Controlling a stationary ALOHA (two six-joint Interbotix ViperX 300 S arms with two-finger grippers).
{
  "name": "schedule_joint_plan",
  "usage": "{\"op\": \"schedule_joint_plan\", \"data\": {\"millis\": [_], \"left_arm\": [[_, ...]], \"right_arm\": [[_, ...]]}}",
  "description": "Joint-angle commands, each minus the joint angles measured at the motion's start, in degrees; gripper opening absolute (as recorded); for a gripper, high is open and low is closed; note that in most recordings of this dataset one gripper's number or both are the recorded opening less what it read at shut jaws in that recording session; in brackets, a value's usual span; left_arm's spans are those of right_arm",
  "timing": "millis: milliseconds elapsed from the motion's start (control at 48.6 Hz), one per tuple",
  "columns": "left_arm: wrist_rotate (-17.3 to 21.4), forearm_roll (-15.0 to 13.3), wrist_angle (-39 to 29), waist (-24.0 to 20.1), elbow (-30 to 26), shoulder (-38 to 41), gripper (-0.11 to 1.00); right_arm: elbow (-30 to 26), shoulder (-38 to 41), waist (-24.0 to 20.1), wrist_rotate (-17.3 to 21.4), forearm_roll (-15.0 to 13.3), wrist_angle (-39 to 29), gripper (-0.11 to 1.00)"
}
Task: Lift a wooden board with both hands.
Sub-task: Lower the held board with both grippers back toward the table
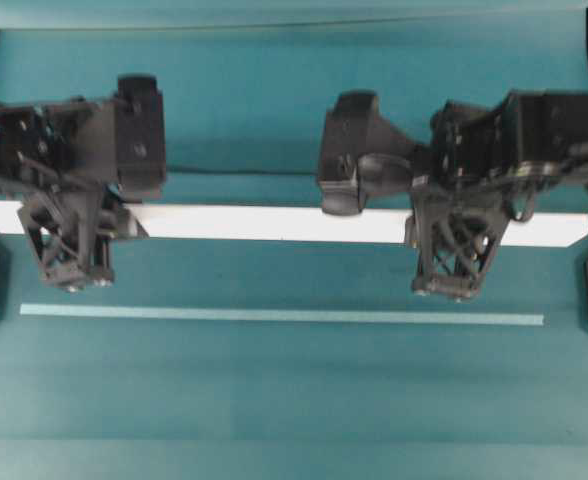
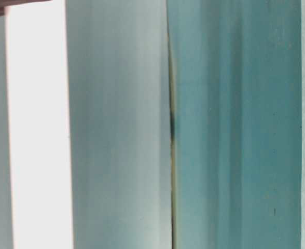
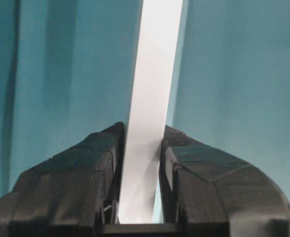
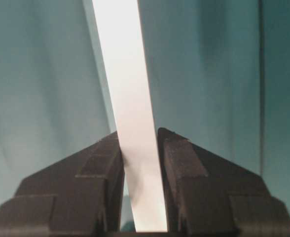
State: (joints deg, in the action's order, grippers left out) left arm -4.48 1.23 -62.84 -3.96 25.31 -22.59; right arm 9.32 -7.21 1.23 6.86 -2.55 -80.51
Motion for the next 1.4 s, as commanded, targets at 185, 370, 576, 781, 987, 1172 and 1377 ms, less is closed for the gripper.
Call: {"op": "schedule_joint_plan", "data": {"millis": [185, 370, 576, 781, 987, 1172, 1377], "left_arm": [[-1.23, 0.00, 4.92, -0.44, 5.89, -0.53, 0.18], [-1.76, 0.00, 11.07, -0.35, 11.95, -0.35, 0.18], [-1.93, 0.00, 17.05, -0.18, 16.00, 1.05, 0.18], [-1.85, 0.00, 21.88, -0.09, 17.40, 4.48, 0.18], [-1.85, 0.00, 23.20, 0.00, 18.02, 8.00, 0.18], [-2.11, 0.00, 27.95, 1.14, 19.07, 10.11, 0.18], [-2.29, 0.00, 31.55, 2.46, 20.92, 13.18, 0.18]], "right_arm": [[9.40, 0.09, 0.53, 0.35, -0.26, 9.05, 0.22], [13.18, 1.05, 0.79, 0.26, -0.26, 12.66, 0.22], [14.41, 3.34, 1.05, 0.00, -0.26, 14.68, 0.22], [15.21, 6.33, 1.05, 0.00, 0.00, 18.46, 0.22], [16.35, 8.44, 1.14, 0.00, 0.53, 21.36, 0.22], [18.02, 9.14, 1.14, 0.00, 0.88, 24.08, 0.22], [20.57, 10.11, 0.88, -0.09, 1.85, 26.72, 0.22]]}}
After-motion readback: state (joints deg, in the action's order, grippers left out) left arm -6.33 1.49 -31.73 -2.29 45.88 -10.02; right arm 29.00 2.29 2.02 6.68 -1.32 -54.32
